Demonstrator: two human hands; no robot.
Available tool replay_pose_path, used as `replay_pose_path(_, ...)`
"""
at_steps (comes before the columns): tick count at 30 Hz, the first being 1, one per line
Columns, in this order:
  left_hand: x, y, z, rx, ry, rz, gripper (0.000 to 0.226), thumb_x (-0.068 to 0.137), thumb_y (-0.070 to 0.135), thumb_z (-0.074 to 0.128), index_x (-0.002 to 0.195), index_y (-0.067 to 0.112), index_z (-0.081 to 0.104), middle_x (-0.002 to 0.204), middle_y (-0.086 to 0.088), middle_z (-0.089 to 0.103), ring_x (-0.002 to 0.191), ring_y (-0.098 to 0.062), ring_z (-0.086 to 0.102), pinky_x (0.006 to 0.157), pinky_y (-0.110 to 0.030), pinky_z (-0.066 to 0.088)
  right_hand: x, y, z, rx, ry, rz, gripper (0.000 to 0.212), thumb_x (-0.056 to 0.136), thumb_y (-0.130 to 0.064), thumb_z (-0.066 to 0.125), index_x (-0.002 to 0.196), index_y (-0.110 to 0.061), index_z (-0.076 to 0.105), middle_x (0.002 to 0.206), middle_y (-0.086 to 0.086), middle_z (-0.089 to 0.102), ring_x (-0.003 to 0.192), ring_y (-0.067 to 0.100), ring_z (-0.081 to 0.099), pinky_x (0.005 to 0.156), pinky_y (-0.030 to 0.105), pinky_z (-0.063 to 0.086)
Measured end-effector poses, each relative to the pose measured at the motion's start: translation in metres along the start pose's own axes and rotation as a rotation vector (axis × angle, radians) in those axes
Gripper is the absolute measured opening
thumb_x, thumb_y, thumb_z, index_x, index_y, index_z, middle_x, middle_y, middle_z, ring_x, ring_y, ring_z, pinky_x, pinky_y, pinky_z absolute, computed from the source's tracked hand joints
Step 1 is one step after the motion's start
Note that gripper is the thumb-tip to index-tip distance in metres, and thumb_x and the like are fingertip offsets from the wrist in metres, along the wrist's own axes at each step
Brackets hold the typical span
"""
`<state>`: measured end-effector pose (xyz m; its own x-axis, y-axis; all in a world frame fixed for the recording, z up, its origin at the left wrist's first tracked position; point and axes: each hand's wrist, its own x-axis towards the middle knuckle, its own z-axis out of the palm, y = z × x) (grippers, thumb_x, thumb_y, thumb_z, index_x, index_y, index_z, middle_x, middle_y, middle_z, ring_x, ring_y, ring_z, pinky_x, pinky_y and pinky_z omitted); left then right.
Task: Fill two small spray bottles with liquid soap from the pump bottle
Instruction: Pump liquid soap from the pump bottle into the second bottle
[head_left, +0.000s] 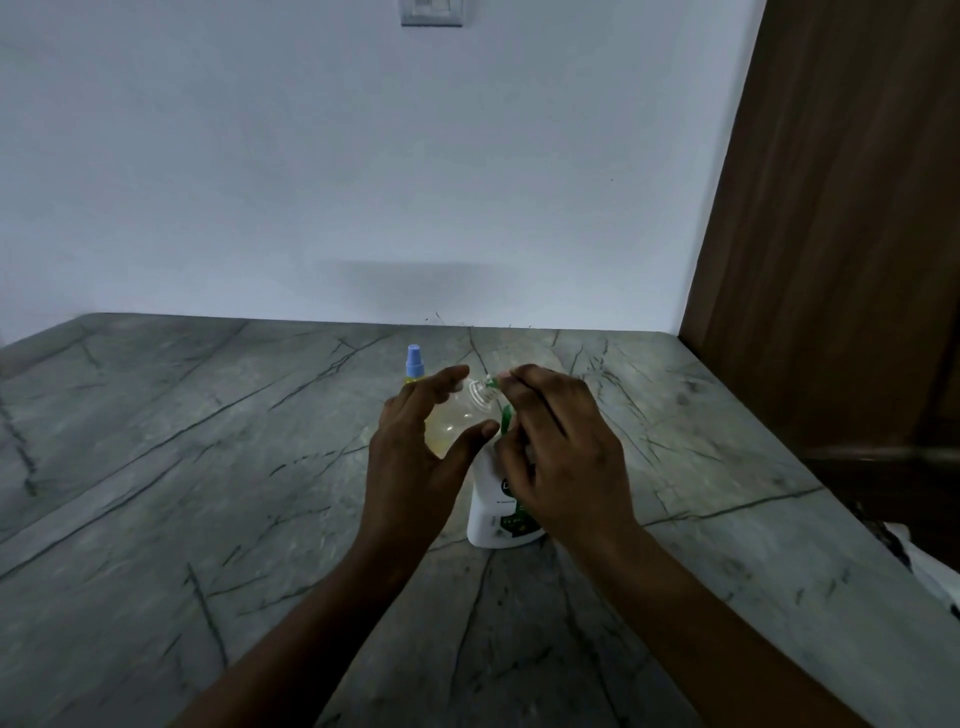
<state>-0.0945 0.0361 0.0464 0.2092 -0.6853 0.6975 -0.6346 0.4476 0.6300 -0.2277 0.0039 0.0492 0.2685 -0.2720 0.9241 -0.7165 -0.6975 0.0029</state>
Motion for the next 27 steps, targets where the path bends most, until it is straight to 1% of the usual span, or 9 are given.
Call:
replay_pose_path(2, -0.001, 0.0, -0.001, 0.002, -0.002, -0.003, 0.052, 0.074, 0.025, 0.072, 0.117, 0.036, 0.047, 0.103, 0.029, 0.045, 0.097, 0.001, 0.047, 0.079, -0.013, 0.038, -0.001, 0.0, 0.001, 0.002, 0.005, 0.004, 0.036, 0.084, -0.017, 0.048, 0.109, 0.001, 0.067, 0.108, 0.015, 0.065, 0.106, 0.021, 0.051, 0.078, 0.025, 0.05)
replay_pose_path(5, -0.001, -0.003, -0.002, 0.006, -0.008, -0.003, 0.053, 0.073, 0.024, 0.073, 0.117, 0.037, 0.047, 0.101, 0.033, 0.043, 0.095, 0.012, 0.045, 0.076, -0.01, 0.037, -0.005, 0.0, 0.004, -0.002, 0.012, 0.001, 0.034, 0.085, -0.017, 0.05, 0.108, 0.002, 0.066, 0.108, 0.015, 0.066, 0.106, 0.021, 0.052, 0.079, 0.024, 0.049)
replay_pose_path(7, -0.003, -0.005, -0.002, 0.008, -0.024, -0.012, 0.053, 0.072, 0.025, 0.073, 0.116, 0.038, 0.046, 0.1, 0.033, 0.042, 0.095, 0.015, 0.043, 0.075, -0.01, 0.036, -0.009, 0.001, 0.006, 0.0, 0.02, -0.007, 0.032, 0.085, -0.016, 0.052, 0.107, 0.003, 0.066, 0.107, 0.016, 0.066, 0.105, 0.022, 0.053, 0.08, 0.024, 0.049)
replay_pose_path(12, -0.005, -0.008, -0.002, -0.006, -0.037, -0.023, 0.05, 0.073, 0.027, 0.073, 0.115, 0.038, 0.049, 0.101, 0.027, 0.05, 0.098, 0.012, 0.046, 0.075, -0.007, 0.037, -0.013, 0.002, 0.011, 0.012, 0.034, -0.011, 0.031, 0.085, -0.013, 0.053, 0.106, 0.005, 0.066, 0.105, 0.017, 0.066, 0.104, 0.023, 0.053, 0.086, 0.026, 0.044)
replay_pose_path(17, -0.005, -0.008, -0.002, -0.01, -0.037, -0.023, 0.05, 0.073, 0.025, 0.074, 0.116, 0.035, 0.05, 0.106, 0.016, 0.054, 0.098, 0.01, 0.047, 0.076, 0.0, 0.034, -0.011, 0.002, 0.009, 0.017, 0.017, -0.008, 0.03, 0.083, -0.013, 0.055, 0.107, 0.003, 0.066, 0.106, 0.016, 0.066, 0.105, 0.022, 0.052, 0.085, 0.025, 0.044)
replay_pose_path(19, -0.004, -0.007, -0.001, -0.003, -0.031, -0.022, 0.05, 0.073, 0.026, 0.073, 0.116, 0.036, 0.049, 0.105, 0.02, 0.052, 0.097, 0.012, 0.046, 0.075, -0.002, 0.036, -0.009, 0.003, 0.006, 0.023, 0.002, -0.013, 0.031, 0.084, -0.014, 0.054, 0.108, 0.003, 0.066, 0.107, 0.016, 0.065, 0.105, 0.022, 0.051, 0.084, 0.023, 0.044)
replay_pose_path(22, -0.003, -0.003, 0.0, -0.018, -0.012, -0.012, 0.051, 0.073, 0.027, 0.072, 0.116, 0.036, 0.048, 0.103, 0.03, 0.046, 0.098, 0.013, 0.045, 0.079, -0.013, 0.04, -0.005, 0.003, -0.001, 0.022, -0.01, 0.002, 0.035, 0.085, -0.017, 0.049, 0.11, 0.001, 0.066, 0.11, 0.015, 0.064, 0.106, 0.021, 0.05, 0.079, 0.021, 0.047)
replay_pose_path(24, -0.002, -0.001, 0.001, -0.031, 0.003, 0.0, 0.05, 0.073, 0.028, 0.071, 0.117, 0.036, 0.048, 0.104, 0.031, 0.046, 0.1, 0.01, 0.046, 0.081, -0.019, 0.043, -0.003, 0.003, -0.003, 0.016, -0.017, 0.01, 0.036, 0.085, -0.018, 0.048, 0.11, 0.0, 0.066, 0.111, 0.015, 0.064, 0.107, 0.02, 0.05, 0.078, 0.021, 0.047)
replay_pose_path(27, -0.001, 0.001, 0.001, -0.037, 0.011, 0.007, 0.049, 0.072, 0.035, 0.068, 0.117, 0.037, 0.048, 0.104, 0.032, 0.047, 0.101, 0.011, 0.046, 0.081, -0.022, 0.045, -0.002, 0.004, -0.004, 0.003, -0.02, 0.007, 0.036, 0.085, -0.018, 0.048, 0.11, 0.0, 0.066, 0.11, 0.014, 0.064, 0.106, 0.02, 0.049, 0.081, 0.018, 0.043)
